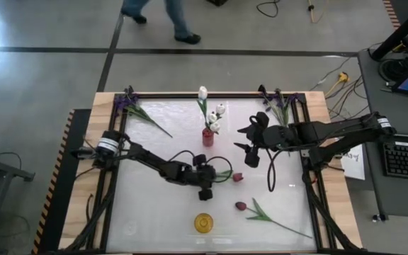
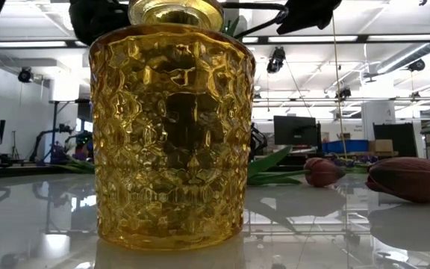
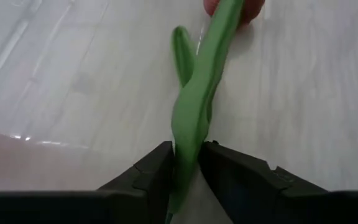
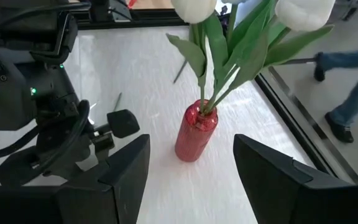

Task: Sort flowers into vase by color
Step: Put the left red tulip into the yellow vase

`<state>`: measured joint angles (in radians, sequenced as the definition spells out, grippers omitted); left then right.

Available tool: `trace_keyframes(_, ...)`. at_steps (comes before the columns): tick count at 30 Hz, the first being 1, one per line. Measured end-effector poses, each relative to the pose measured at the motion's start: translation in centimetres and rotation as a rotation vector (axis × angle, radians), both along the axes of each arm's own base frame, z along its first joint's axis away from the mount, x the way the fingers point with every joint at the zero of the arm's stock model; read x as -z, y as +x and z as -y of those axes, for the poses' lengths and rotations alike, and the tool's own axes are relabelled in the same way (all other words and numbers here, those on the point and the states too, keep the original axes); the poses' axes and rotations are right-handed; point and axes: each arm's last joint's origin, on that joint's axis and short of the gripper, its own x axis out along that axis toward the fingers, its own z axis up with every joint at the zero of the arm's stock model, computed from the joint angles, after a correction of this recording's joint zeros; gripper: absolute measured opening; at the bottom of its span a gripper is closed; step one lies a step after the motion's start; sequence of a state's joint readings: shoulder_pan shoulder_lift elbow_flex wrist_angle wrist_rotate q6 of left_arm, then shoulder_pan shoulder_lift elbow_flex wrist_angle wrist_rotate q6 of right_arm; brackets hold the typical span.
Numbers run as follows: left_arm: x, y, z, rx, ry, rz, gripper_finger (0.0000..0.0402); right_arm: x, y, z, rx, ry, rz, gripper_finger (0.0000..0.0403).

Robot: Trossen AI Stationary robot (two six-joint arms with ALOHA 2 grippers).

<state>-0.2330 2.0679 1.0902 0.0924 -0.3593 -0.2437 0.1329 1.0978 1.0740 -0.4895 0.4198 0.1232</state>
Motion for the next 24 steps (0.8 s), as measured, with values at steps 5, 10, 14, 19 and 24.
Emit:
trace_keyframes(5, -1.1, 0.4, -0.1, -0.007, 0.003, -0.038, 0.0089, 0.0, 0.0, 0.0, -0.002, -0.004, -0.004, 0.0224)
trace_keyframes(10, -3.0, 0.3, -0.2, -0.004, -0.016, -0.03, 0.0011, -0.3, -0.4, 0.1, -0.005, -0.008, 0.006, 0.0224)
trace_keyframes(14, -7.1, -0.3, -0.3, 0.012, -0.025, 0.071, 0.0011, -0.2, -0.8, 0.1, 0.0, -0.003, -0.022, 0.0224)
trace_keyframes(19, -12.6, -2.0, 0.2, 0.076, -0.049, 0.201, 0.0002, 0.1, -1.4, 0.2, 0.023, 0.023, -0.068, 0.0224)
trace_keyframes(24, -18.0, -4.4, 1.3, 0.239, -0.185, 0.332, 0.0001, 0.1, -1.8, 0.1, 0.037, 0.047, -0.07, 0.0224)
